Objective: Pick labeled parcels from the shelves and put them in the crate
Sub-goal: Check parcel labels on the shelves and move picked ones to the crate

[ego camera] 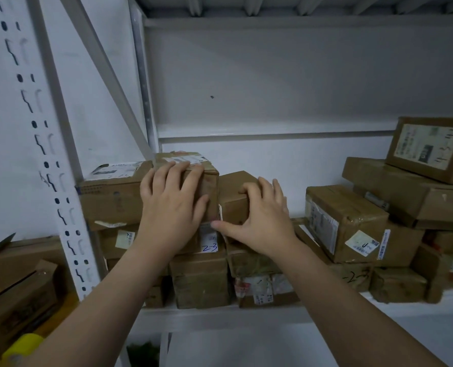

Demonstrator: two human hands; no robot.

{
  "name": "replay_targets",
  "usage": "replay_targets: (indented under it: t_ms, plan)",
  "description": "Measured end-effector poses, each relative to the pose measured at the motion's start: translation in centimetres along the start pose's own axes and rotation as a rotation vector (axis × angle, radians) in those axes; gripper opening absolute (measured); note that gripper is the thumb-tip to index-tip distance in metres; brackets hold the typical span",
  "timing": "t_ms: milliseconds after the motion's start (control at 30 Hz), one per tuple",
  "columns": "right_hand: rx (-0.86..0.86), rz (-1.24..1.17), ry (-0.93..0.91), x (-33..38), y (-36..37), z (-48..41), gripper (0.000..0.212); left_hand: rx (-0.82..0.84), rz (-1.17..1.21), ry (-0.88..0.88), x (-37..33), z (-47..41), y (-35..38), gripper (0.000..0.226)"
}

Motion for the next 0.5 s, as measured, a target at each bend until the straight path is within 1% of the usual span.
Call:
replay_targets:
  t_ms: [33,100,167,233,300,333,367,400,433,500]
  plan:
    - [0.005,0.033,0.0,0.2,-0.1,-0.2,0.088,-0.009,0.011,0.001,0.0,0.0,-0.1,0.05]
    - [-0.034,0.095,-0.005,0.2,-1.1,-0.6,0.079,-0.016,0.03,-0.009,0.1,0.0,-0.1,0.047]
    - [-0.105,0.048,0.063,-1.3,-2.5,-0.6,0.071,-0.011,0.046,-0.024,0.2,-0.1,-0.1,0.047]
    - [-0.236,-0.175,0.224,-3.9,-3.7,0.2,0.07,-0.01,0.063,-0.029,0.3,-0.1,-0.1,0.047]
    - [-0.408,-0.502,0.356,-5.7,-4.2,0.9,0.066,-0.006,0.072,-0.03,0.2,-0.1,-0.1,0.047]
    - [-0.455,-0.651,0.397,-6.0,-4.0,0.9,0.062,-0.002,0.073,-0.033,0.3,-0.1,0.0,0.047]
    - [-0.465,-0.763,0.427,-6.0,-3.6,0.9,0.057,0.002,0.074,-0.038,0.3,-0.1,0.0,0.047]
    - [-0.444,-0.826,0.448,-5.8,-3.1,0.8,0.053,0.006,0.078,-0.043,0.3,0.0,0.0,0.046]
    - [-0.399,-0.825,0.454,-5.4,-2.7,0.7,0.051,0.008,0.079,-0.046,0.4,0.0,-0.1,0.045]
    - [-0.304,-0.673,0.402,-4.6,-2.1,0.6,0.048,0.014,0.073,-0.043,0.3,-0.1,-0.1,0.045]
Point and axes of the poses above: each hand's wrist, its own z-axis away from the middle knuckle, its own y-axis out of the palm, x = y × z, the point moved 10 cm from there along -z, towards the middle knuckle, and after that the axes turned 15 degrees about -y, right-handed, at the moved point
